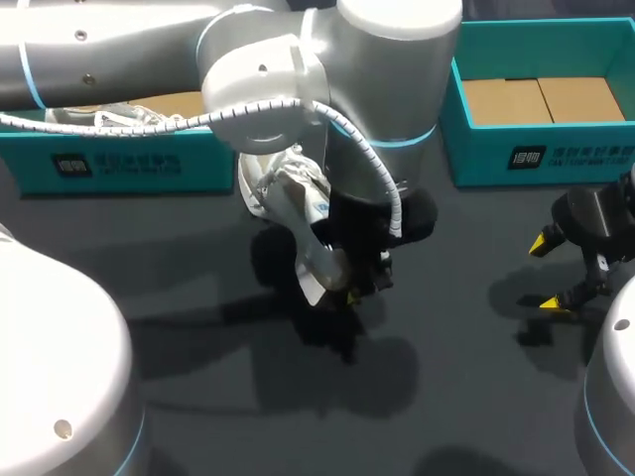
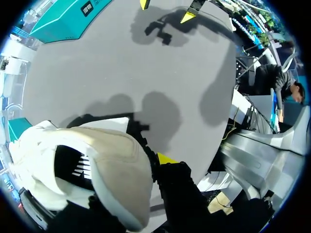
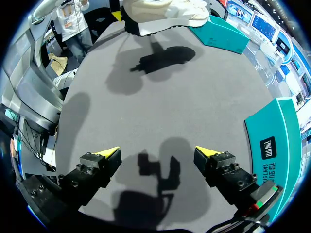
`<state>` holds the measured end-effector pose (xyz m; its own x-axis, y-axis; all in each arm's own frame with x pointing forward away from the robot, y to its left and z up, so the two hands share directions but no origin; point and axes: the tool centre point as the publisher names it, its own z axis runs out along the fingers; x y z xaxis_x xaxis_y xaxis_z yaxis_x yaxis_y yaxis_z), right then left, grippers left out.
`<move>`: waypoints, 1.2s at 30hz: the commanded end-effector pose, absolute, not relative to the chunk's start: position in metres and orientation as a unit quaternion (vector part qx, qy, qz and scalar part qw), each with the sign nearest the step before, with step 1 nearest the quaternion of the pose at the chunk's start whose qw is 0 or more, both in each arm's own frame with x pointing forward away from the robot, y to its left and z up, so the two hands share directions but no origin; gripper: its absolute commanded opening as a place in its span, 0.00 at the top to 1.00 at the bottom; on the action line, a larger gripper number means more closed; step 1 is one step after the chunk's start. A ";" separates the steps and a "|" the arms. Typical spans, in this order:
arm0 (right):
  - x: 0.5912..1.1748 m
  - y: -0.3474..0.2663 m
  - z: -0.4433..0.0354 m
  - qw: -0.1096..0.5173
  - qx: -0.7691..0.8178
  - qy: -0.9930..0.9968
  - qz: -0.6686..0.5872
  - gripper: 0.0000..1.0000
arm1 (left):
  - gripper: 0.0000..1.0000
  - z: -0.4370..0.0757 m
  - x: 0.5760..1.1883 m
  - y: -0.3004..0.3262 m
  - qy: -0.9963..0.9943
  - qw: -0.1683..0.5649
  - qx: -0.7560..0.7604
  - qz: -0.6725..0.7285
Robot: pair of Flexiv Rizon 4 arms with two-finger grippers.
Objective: Take the shoe out of the shoebox, open the shoe tongue, remove and reinsert the insole, then place the shoe into the shoebox
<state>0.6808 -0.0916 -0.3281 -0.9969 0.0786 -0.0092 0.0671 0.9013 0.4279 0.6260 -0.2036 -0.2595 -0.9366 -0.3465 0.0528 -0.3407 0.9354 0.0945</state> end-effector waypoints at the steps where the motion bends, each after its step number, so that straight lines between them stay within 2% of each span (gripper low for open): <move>1: 0.679 -0.091 -0.328 0.014 0.038 0.975 0.218 0.00 | 1.00 -0.233 0.634 -0.190 -0.986 0.020 0.162 -0.044; 7: 0.679 -0.091 -0.328 0.014 0.038 0.975 0.218 0.00 | 1.00 -0.173 0.651 -0.150 -0.991 -0.060 0.114 -0.026; 10: 0.679 -0.091 -0.328 0.014 0.038 0.975 0.218 0.00 | 1.00 -0.152 0.675 -0.132 -0.989 -0.056 0.134 -0.016; 28: 0.679 -0.091 -0.328 0.014 0.038 0.975 0.218 0.00 | 1.00 -0.152 0.675 -0.132 -0.989 -0.056 0.134 -0.016; 36: 0.679 -0.091 -0.328 0.014 0.038 0.975 0.218 0.00 | 1.00 -0.145 0.755 -0.076 -0.996 -0.039 0.086 -0.005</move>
